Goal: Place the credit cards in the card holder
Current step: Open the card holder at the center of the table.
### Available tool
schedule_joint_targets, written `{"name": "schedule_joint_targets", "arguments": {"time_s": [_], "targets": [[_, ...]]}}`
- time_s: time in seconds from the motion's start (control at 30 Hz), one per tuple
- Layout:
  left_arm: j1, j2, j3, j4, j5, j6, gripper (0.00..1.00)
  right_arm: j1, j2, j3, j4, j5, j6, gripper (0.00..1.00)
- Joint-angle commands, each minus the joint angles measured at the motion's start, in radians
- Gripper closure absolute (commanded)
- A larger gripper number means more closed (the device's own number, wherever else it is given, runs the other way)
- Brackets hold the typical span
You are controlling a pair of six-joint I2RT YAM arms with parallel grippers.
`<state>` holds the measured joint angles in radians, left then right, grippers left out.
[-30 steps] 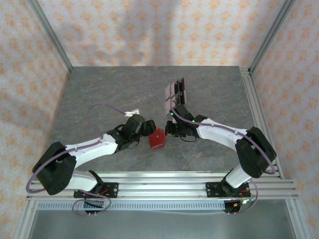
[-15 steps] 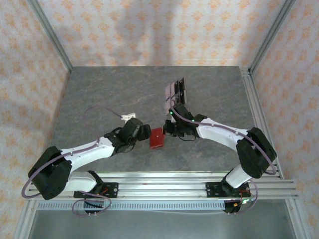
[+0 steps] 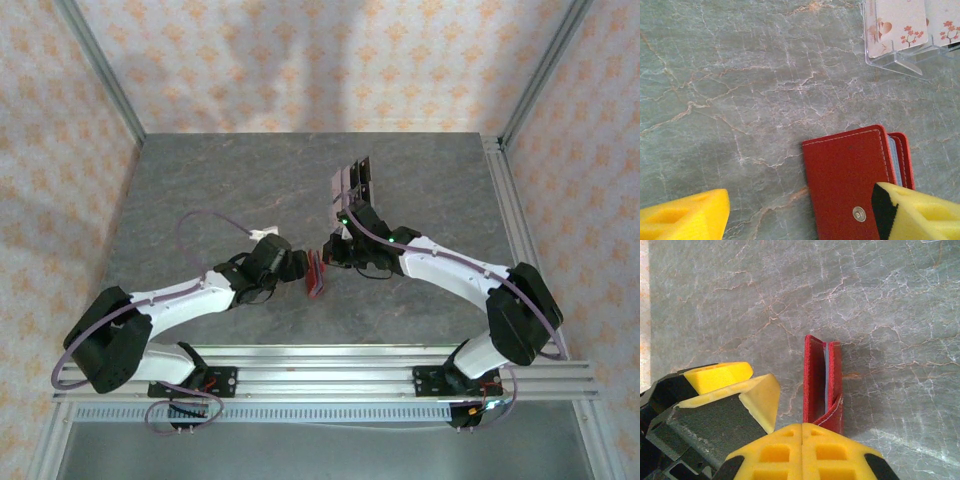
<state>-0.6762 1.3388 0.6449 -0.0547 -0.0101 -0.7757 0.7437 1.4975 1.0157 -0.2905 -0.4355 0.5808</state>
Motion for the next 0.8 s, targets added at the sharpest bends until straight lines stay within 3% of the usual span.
{"name": "schedule_joint_targets", "arguments": {"time_s": [0.0, 0.53, 0.77], "targets": [[0.000, 0.015, 0.030, 0.022, 0.005, 0.012, 0.24, 0.006, -0.019, -0.003, 0.011, 0.000, 0.013, 1.00], [-0.002, 0.091, 0.064, 0.055, 0.037, 0.003, 0.24, 0.006, -0.023, -0.002, 0.012, -0.002, 0.014, 1.00], [-0.002, 0.074, 0.020, 0.027, -0.021, -0.023, 0.25, 0.000, -0.036, -0.036, 0.013, 0.025, 0.013, 1.00]]}}
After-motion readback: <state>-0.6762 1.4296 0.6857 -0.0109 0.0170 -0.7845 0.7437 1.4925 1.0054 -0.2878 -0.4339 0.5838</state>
